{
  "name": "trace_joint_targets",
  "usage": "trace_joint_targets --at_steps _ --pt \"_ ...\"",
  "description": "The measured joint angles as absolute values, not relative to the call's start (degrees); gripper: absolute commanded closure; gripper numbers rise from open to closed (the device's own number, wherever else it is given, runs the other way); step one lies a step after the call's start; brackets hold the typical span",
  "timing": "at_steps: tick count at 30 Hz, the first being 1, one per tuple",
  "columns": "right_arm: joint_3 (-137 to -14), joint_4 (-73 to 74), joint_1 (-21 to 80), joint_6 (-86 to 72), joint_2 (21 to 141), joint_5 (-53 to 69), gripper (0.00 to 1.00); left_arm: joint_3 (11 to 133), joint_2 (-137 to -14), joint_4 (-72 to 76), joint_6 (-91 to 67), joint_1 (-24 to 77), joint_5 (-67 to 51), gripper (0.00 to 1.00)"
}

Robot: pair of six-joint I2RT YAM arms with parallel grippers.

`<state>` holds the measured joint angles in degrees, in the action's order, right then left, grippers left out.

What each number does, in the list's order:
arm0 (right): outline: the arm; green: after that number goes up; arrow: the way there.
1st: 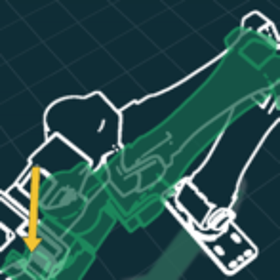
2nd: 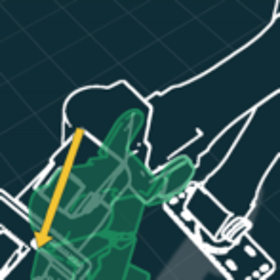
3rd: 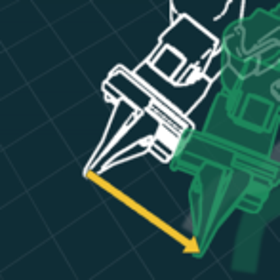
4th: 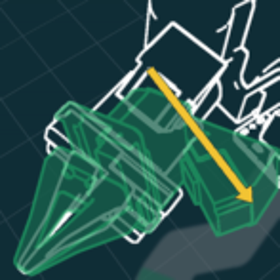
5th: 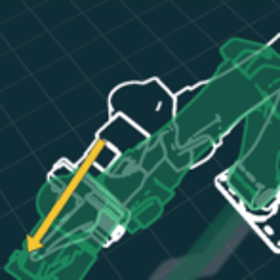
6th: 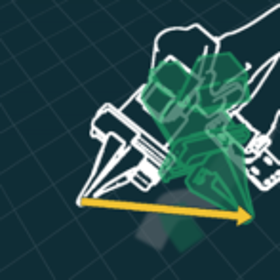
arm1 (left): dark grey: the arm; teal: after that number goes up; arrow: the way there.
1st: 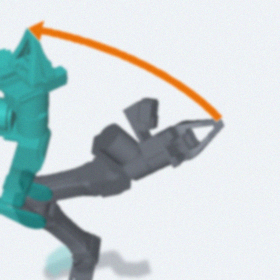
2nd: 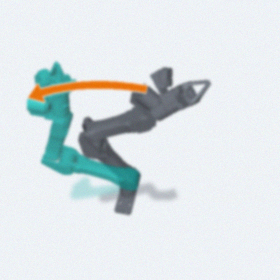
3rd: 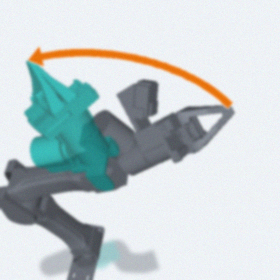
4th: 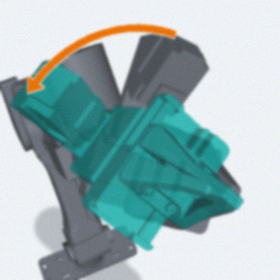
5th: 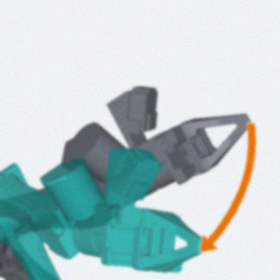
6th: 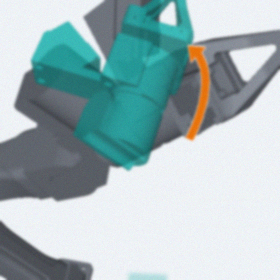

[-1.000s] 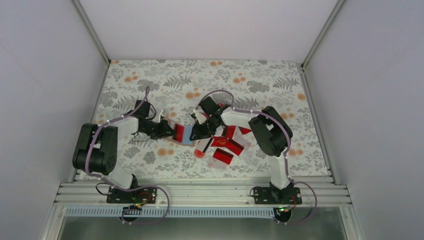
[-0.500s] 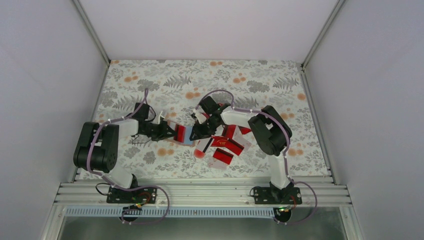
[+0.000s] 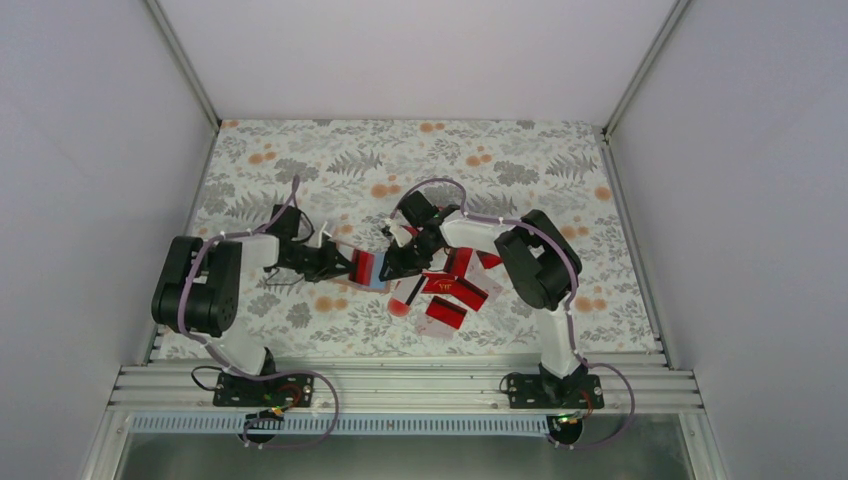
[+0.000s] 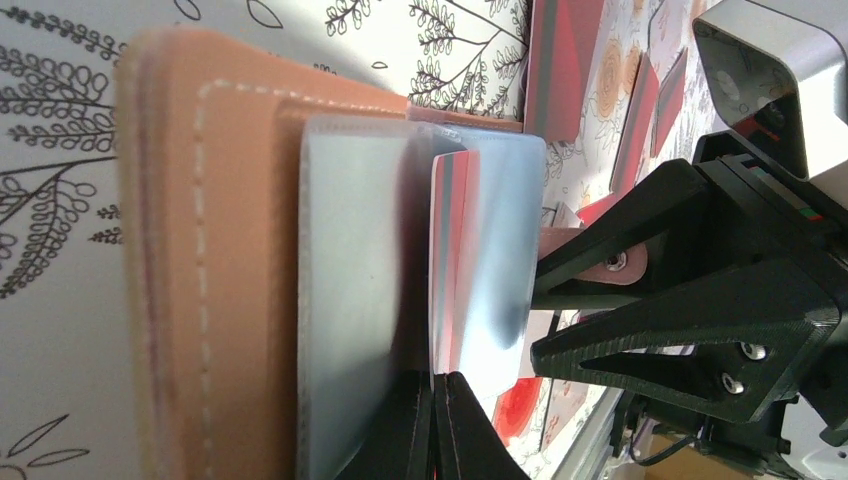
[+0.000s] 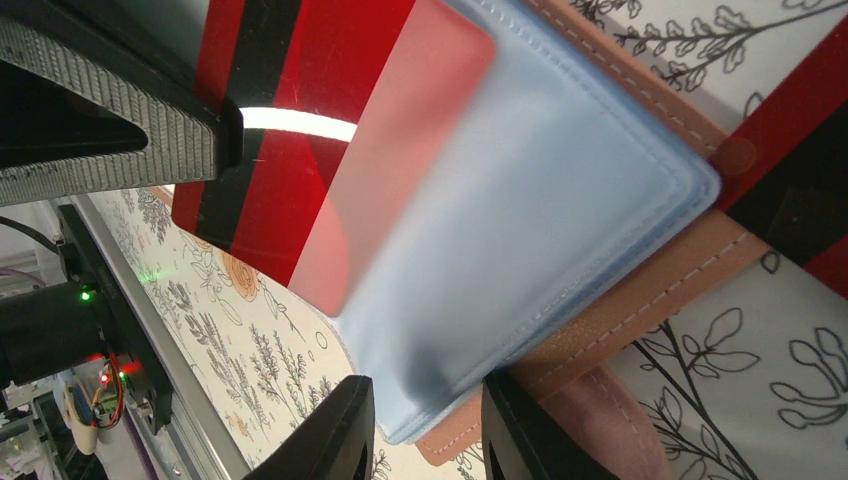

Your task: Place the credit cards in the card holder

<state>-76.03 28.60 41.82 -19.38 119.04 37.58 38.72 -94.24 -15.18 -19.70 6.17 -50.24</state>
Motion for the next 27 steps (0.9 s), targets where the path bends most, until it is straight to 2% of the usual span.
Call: trace_joint_targets --at_steps 27 --pt "-77.03 29.71 41.69 -18.96 119.68 38.09 0.71 46.48 -100.14 -21.71 -17.17 10.41 -49.65 0.98"
